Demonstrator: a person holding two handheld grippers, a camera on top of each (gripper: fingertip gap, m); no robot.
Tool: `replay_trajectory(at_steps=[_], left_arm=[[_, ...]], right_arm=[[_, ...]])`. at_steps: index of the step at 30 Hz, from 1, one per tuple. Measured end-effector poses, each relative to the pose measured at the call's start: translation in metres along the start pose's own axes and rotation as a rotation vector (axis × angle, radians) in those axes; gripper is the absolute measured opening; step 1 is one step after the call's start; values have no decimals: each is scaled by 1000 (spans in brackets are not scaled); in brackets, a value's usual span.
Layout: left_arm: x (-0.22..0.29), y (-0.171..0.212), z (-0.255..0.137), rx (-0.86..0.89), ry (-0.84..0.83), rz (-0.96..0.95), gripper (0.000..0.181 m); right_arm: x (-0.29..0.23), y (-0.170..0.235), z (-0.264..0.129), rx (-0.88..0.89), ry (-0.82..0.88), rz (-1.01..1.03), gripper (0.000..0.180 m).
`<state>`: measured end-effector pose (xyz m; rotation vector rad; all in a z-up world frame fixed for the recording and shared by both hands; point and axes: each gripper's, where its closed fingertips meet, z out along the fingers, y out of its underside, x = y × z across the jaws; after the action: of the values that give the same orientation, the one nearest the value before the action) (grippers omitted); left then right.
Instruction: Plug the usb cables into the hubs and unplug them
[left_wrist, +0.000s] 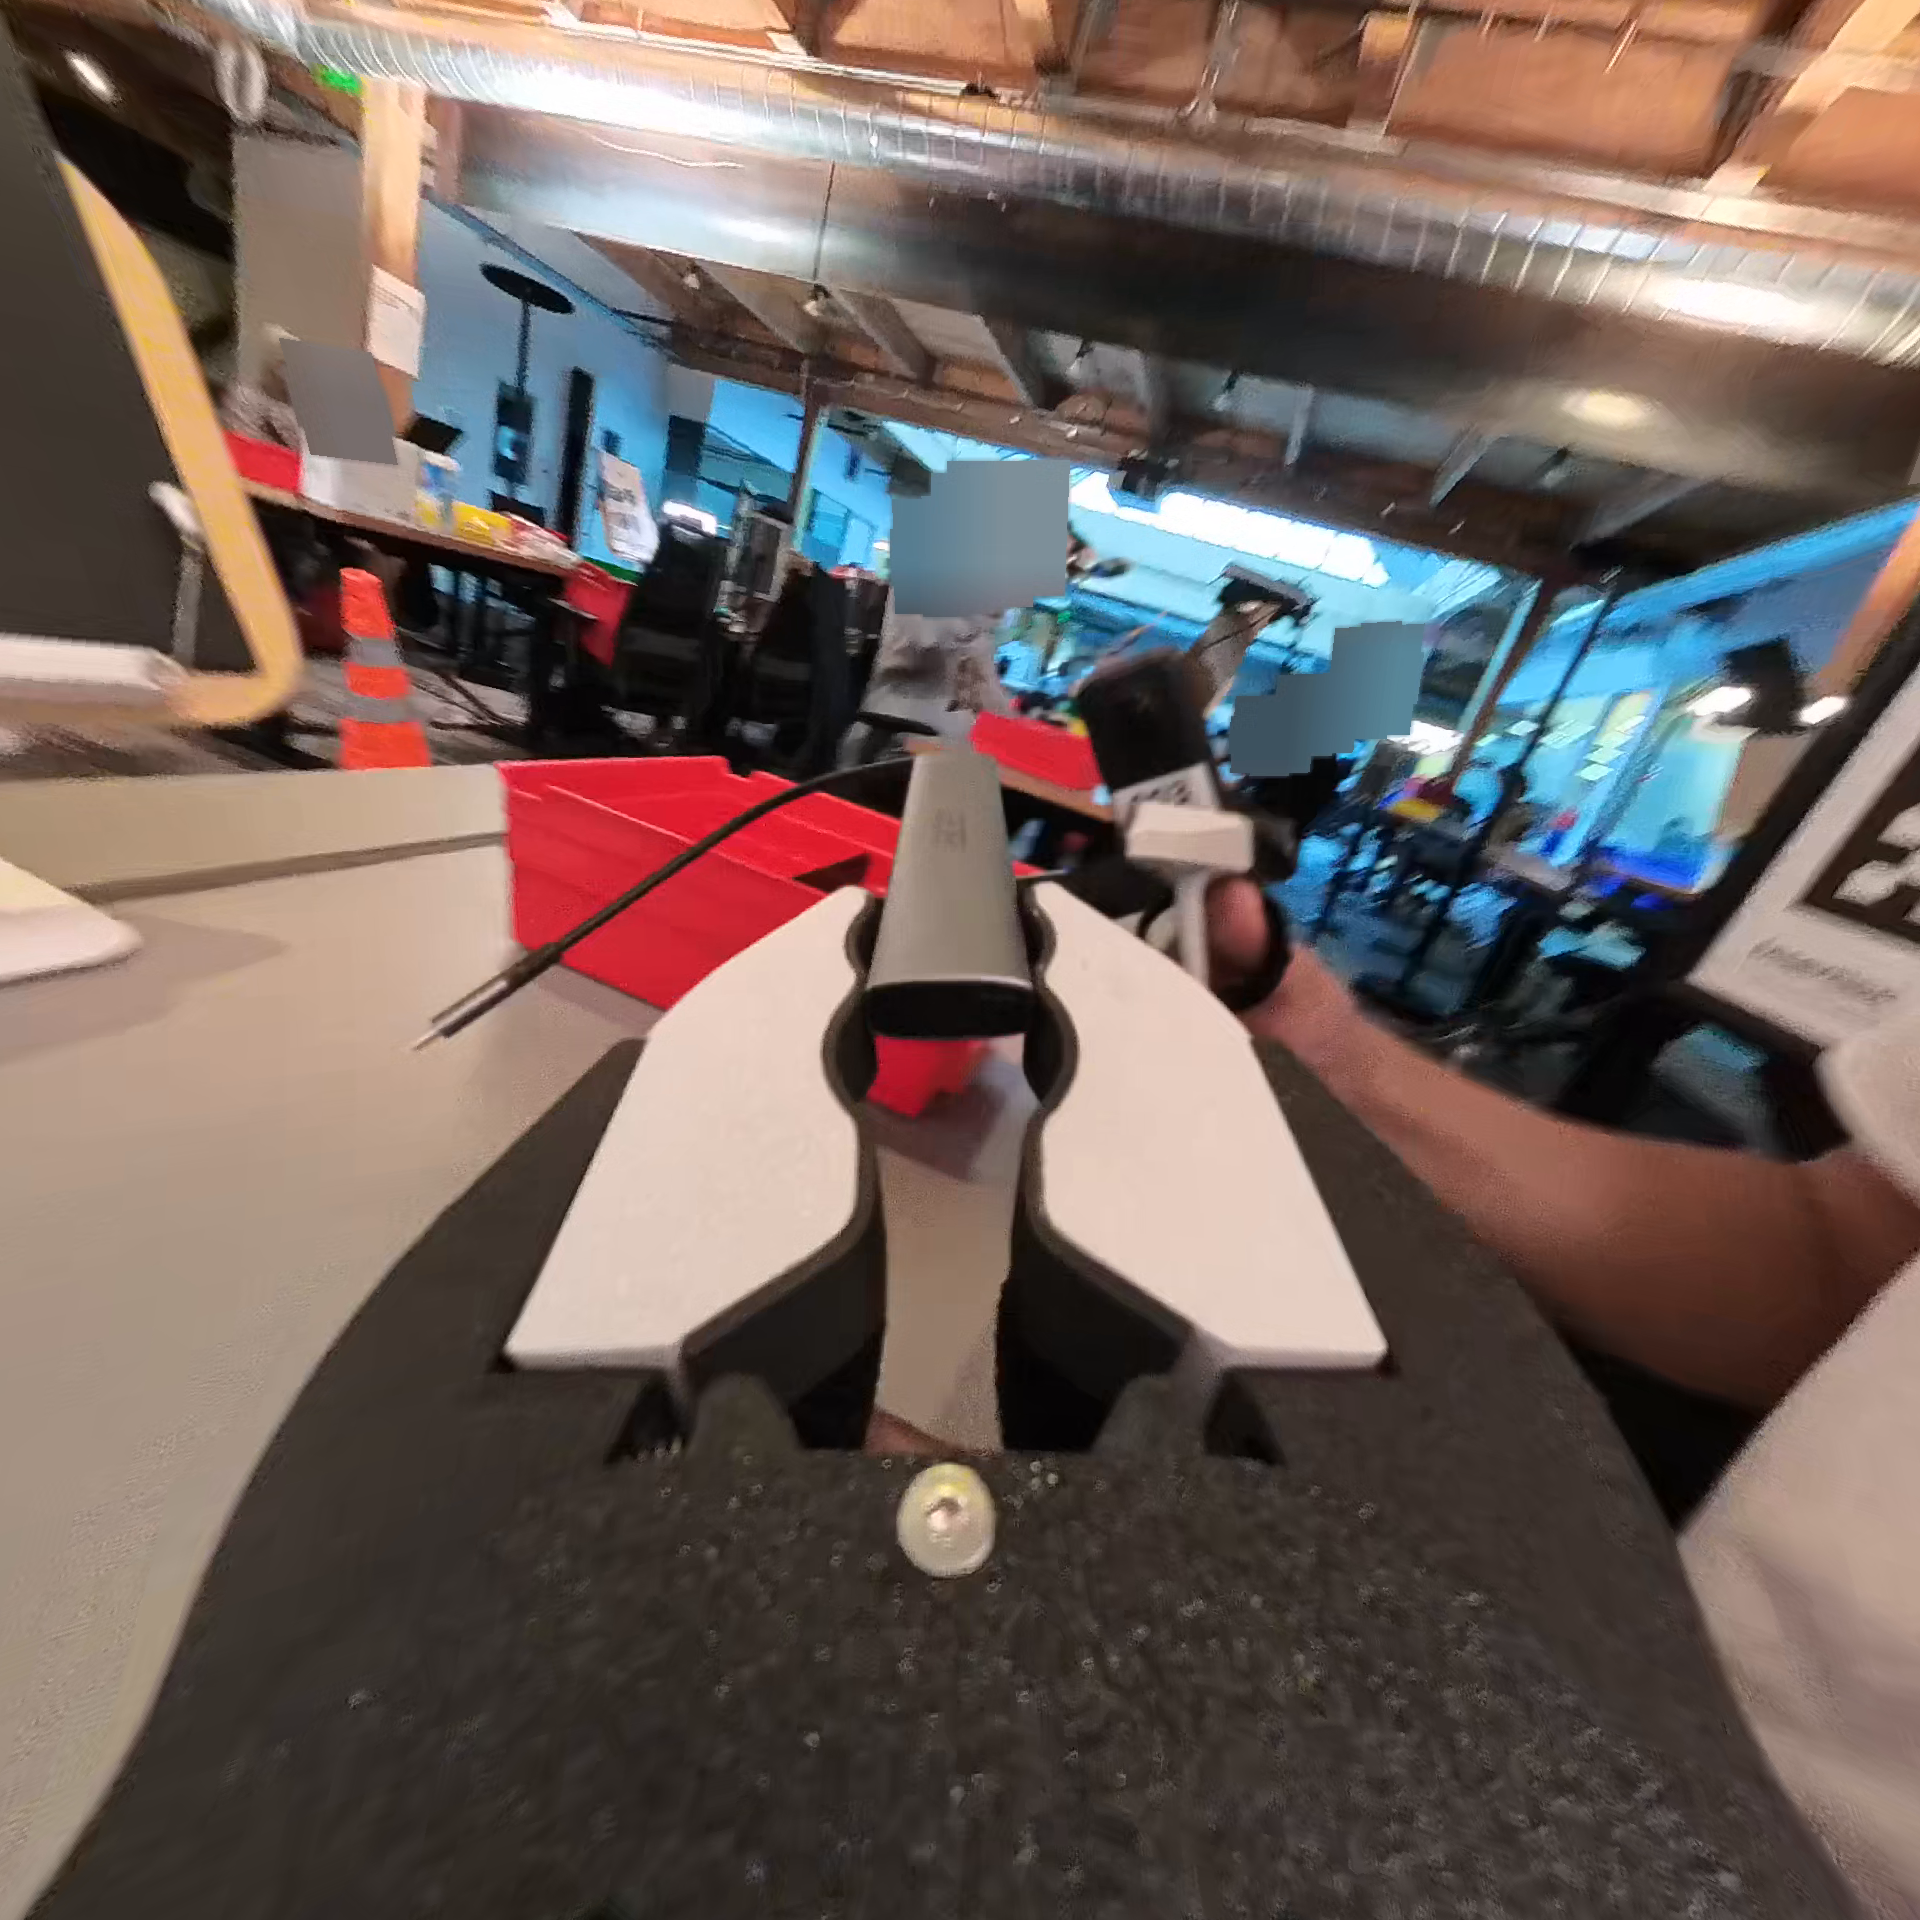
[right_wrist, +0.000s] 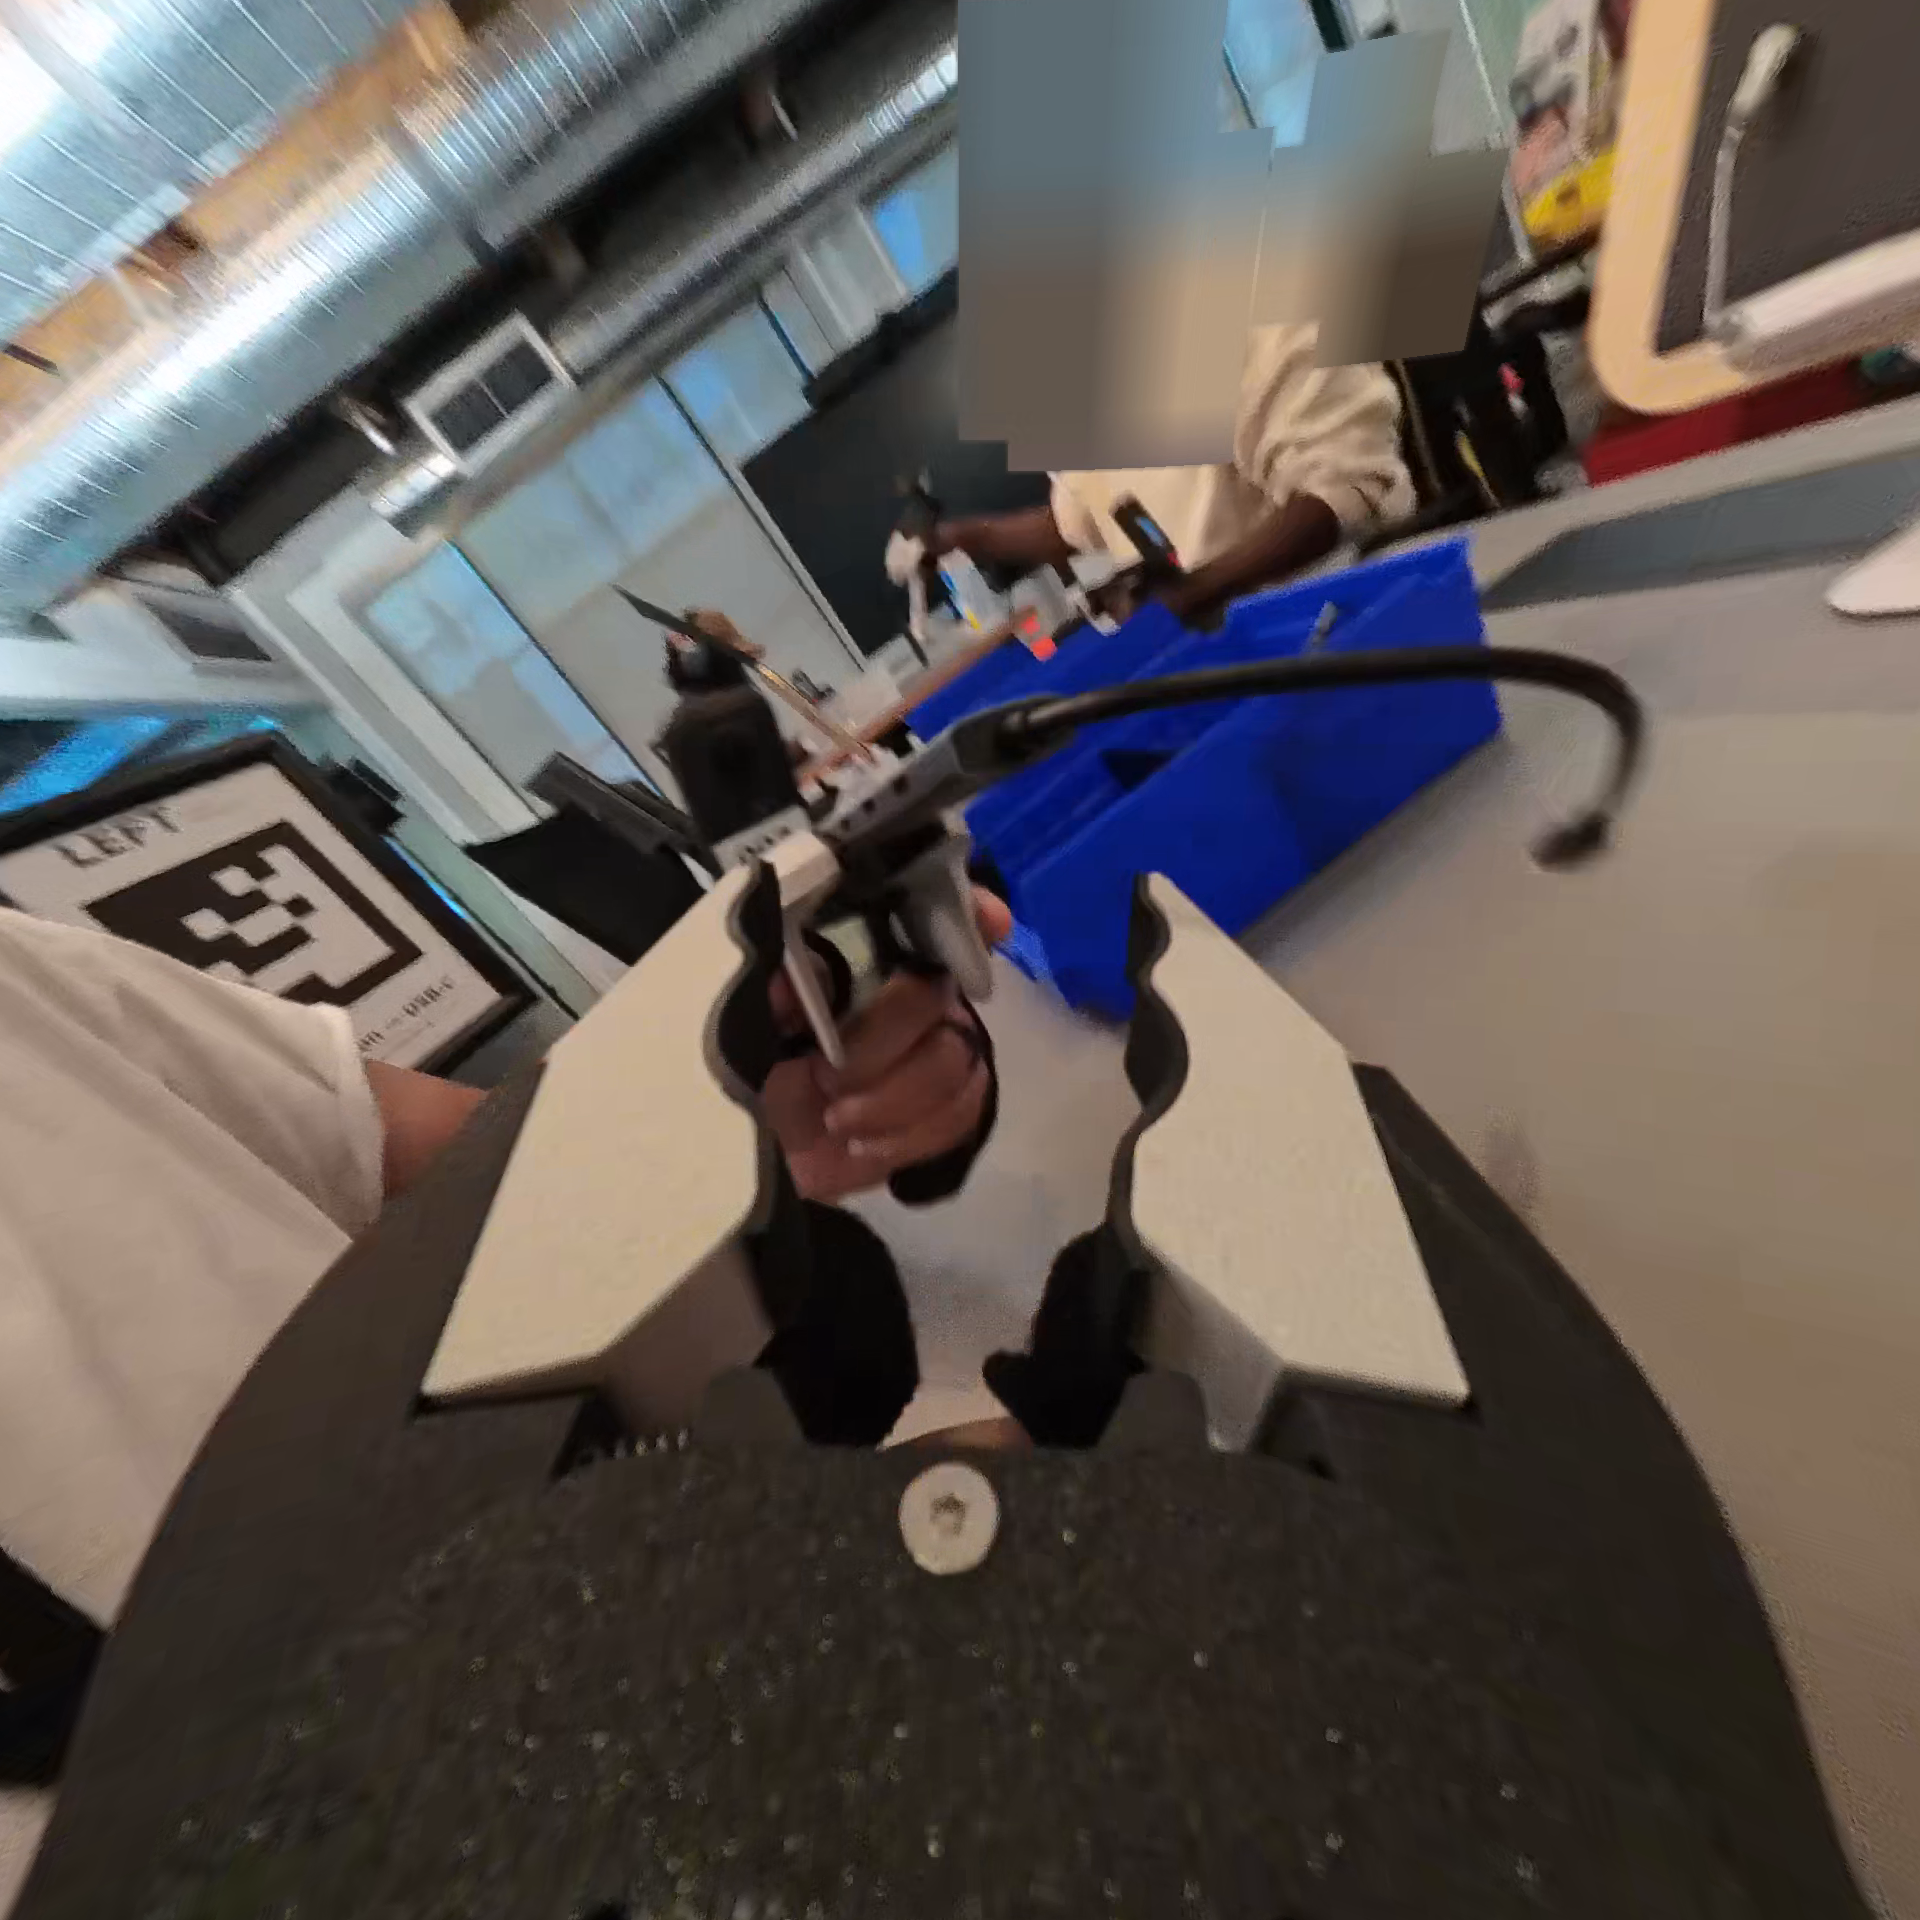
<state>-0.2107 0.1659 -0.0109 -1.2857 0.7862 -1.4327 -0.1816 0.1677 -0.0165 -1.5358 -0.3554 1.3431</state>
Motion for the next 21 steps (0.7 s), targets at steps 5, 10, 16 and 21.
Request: replay_trajectory(at_steps=[5, 10, 16, 21], left_arm=[[14, 5, 4, 24, 106, -186, 24], [18, 14, 8, -25, 114, -208, 28], [4, 47, -3, -219, -52, -105, 39], [5, 68, -20, -324, -141, 106, 28]], right_arm=[[-17, -8, 12, 73, -68, -45, 26], [-20, -15, -1, 59, -100, -19, 21], [3, -101, -48, -55, 99, -226, 21], [80, -176, -113, -287, 449, -356, 21]])
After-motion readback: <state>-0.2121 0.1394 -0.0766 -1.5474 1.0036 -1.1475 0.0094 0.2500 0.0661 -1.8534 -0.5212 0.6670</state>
